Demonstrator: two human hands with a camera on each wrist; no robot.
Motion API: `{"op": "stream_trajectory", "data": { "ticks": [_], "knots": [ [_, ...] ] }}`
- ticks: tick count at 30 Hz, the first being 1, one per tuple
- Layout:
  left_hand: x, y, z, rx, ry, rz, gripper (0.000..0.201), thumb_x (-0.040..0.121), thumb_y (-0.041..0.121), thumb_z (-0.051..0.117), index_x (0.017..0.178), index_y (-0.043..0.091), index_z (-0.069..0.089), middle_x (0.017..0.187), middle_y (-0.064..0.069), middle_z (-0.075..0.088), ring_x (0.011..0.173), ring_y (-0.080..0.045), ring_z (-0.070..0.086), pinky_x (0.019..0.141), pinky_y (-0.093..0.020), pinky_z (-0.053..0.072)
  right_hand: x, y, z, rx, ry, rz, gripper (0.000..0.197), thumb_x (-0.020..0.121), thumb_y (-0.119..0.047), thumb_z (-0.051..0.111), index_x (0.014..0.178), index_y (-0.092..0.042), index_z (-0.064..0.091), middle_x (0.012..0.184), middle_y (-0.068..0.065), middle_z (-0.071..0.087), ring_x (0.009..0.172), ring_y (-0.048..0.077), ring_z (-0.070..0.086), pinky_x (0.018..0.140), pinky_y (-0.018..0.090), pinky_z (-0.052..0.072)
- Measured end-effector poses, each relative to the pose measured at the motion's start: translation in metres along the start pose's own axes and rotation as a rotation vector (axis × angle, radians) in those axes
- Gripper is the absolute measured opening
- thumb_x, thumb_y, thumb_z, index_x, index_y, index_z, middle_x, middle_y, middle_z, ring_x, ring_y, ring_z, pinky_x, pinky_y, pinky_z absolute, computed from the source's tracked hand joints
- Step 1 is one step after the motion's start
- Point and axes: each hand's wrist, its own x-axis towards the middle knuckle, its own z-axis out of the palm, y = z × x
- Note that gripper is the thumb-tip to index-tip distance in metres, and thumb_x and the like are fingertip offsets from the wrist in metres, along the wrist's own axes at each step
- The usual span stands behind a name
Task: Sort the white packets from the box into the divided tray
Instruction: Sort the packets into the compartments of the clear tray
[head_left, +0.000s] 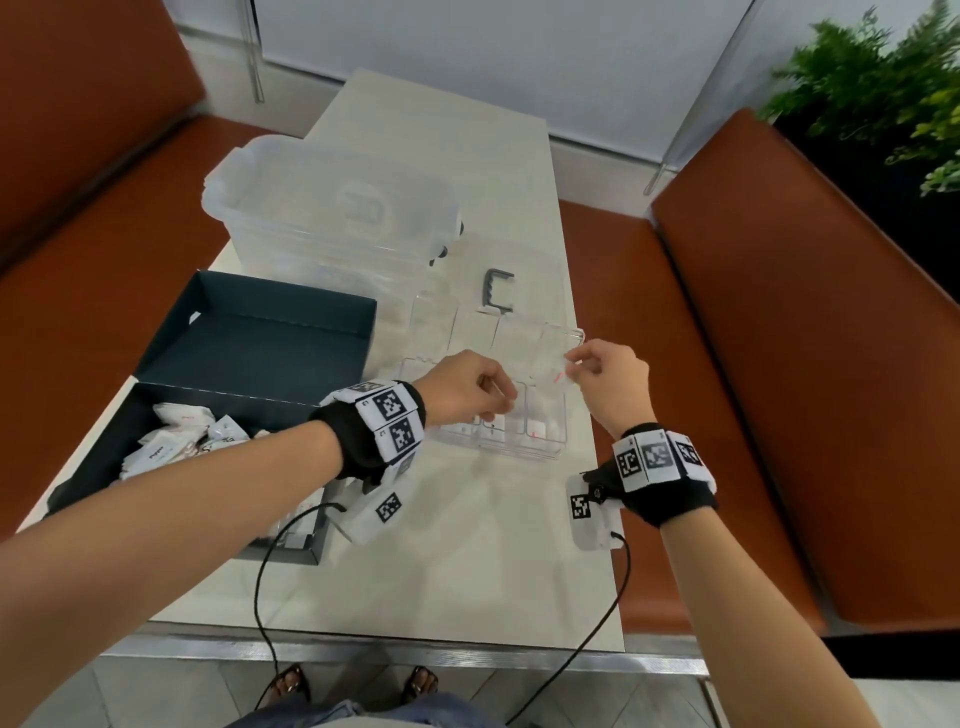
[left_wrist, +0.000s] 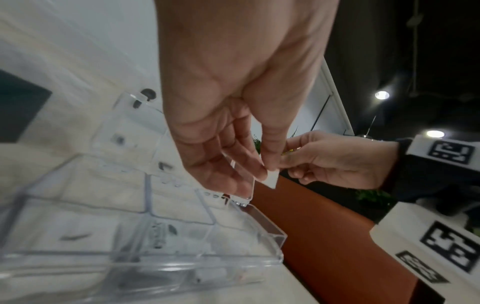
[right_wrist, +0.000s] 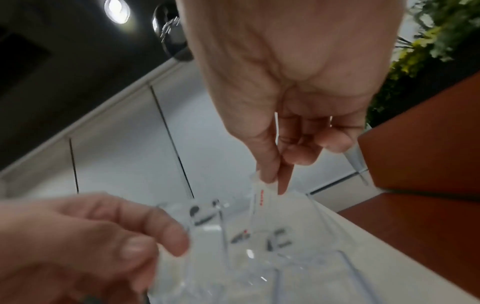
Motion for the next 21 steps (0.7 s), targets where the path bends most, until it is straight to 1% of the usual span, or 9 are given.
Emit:
{"op": "stream_trajectory", "data": {
  "ticks": [2, 3, 4, 6, 7, 9, 14, 18, 21],
  "knots": [
    [-0.003, -0.01, -0.005, 0.125, 0.013, 0.013, 0.016, 0.087, 0.01, 0.068, 0.102, 0.007, 0.069, 0.094, -0.008, 0.069, 0.078, -0.011, 0.062, 0.063, -0.007, 0.046, 0.003, 0.006, 0.007, -0.183, -0.123, 0.046, 0.016, 0.092, -0.014, 0.054, 0.094, -0.023, 0.067, 0.092, 0.004, 0.069, 0.079, 0.021, 0.062, 0.071, 0.032, 0.052],
    [-0.004, -0.014, -0.008, 0.199, 0.025, 0.012, 0.015, 0.087, 0.01, 0.068, 0.103, 0.008, 0.069, 0.098, -0.007, 0.068, 0.084, -0.011, 0.061, 0.066, -0.006, 0.044, 0.003, 0.008, 0.011, -0.285, -0.173, 0.045, 0.018, 0.092, -0.015, 0.052, 0.096, -0.024, 0.067, 0.098, 0.005, 0.068, 0.083, 0.024, 0.063, 0.076, 0.035, 0.054],
    [-0.005, -0.017, -0.011, 0.274, 0.037, 0.002, 0.015, 0.088, 0.011, 0.067, 0.103, 0.01, 0.068, 0.102, -0.005, 0.068, 0.089, -0.011, 0.06, 0.073, -0.009, 0.045, 0.003, 0.01, 0.016, -0.379, -0.211, 0.03, 0.02, 0.092, -0.015, 0.05, 0.098, -0.025, 0.067, 0.102, 0.005, 0.067, 0.088, 0.026, 0.063, 0.083, 0.038, 0.052],
    [-0.007, -0.023, -0.015, 0.417, 0.052, -0.035, 0.016, 0.088, 0.012, 0.065, 0.104, 0.013, 0.066, 0.106, -0.003, 0.066, 0.096, -0.016, 0.06, 0.087, -0.025, 0.05, 0.003, 0.012, 0.025, -0.51, -0.239, -0.017, 0.024, 0.092, -0.013, 0.048, 0.099, -0.027, 0.067, 0.106, -0.001, 0.067, 0.095, 0.025, 0.062, 0.093, 0.037, 0.042],
    [-0.008, -0.025, -0.016, 0.489, 0.052, -0.048, 0.017, 0.088, 0.013, 0.065, 0.104, 0.014, 0.065, 0.108, -0.003, 0.064, 0.1, -0.018, 0.059, 0.091, -0.032, 0.05, 0.003, 0.012, 0.029, -0.556, -0.243, -0.035, 0.026, 0.092, -0.013, 0.046, 0.099, -0.028, 0.066, 0.104, -0.004, 0.067, 0.095, 0.023, 0.061, 0.093, 0.037, 0.037],
    [-0.011, -0.027, -0.018, 0.609, 0.043, -0.064, 0.017, 0.089, 0.014, 0.062, 0.106, 0.014, 0.063, 0.114, -0.004, 0.061, 0.105, -0.021, 0.057, 0.093, -0.039, 0.049, 0.005, 0.012, 0.037, -0.647, -0.26, -0.065, 0.029, 0.092, -0.012, 0.043, 0.098, -0.03, 0.065, 0.099, -0.006, 0.069, 0.091, 0.021, 0.062, 0.092, 0.037, 0.032],
    [-0.017, -0.028, -0.015, 0.779, 0.022, -0.092, 0.019, 0.093, 0.015, 0.056, 0.112, 0.017, 0.062, 0.123, -0.004, 0.053, 0.105, -0.024, 0.059, 0.079, -0.03, 0.046, 0.007, 0.019, 0.052, -0.808, -0.331, -0.09, 0.024, 0.093, -0.019, 0.048, 0.103, -0.032, 0.066, 0.097, -0.007, 0.07, 0.092, 0.02, 0.062, 0.097, 0.041, 0.029],
    [-0.017, -0.028, -0.013, 0.782, 0.021, -0.082, 0.019, 0.094, 0.009, 0.054, 0.109, 0.016, 0.063, 0.123, -0.005, 0.054, 0.103, -0.026, 0.061, 0.082, -0.032, 0.049, 0.007, 0.024, 0.054, -0.851, -0.377, -0.093, 0.022, 0.093, -0.028, 0.053, 0.111, -0.036, 0.064, 0.106, -0.009, 0.068, 0.1, 0.019, 0.059, 0.095, 0.04, 0.028],
    [-0.017, -0.028, -0.013, 0.79, 0.018, -0.085, 0.02, 0.093, 0.01, 0.054, 0.11, 0.018, 0.063, 0.124, -0.004, 0.053, 0.104, -0.025, 0.061, 0.076, -0.029, 0.044, 0.008, 0.026, 0.054, -0.846, -0.392, -0.096, 0.024, 0.092, -0.03, 0.055, 0.113, -0.037, 0.064, 0.107, -0.009, 0.068, 0.101, 0.019, 0.059, 0.095, 0.039, 0.027]
  ]
}}
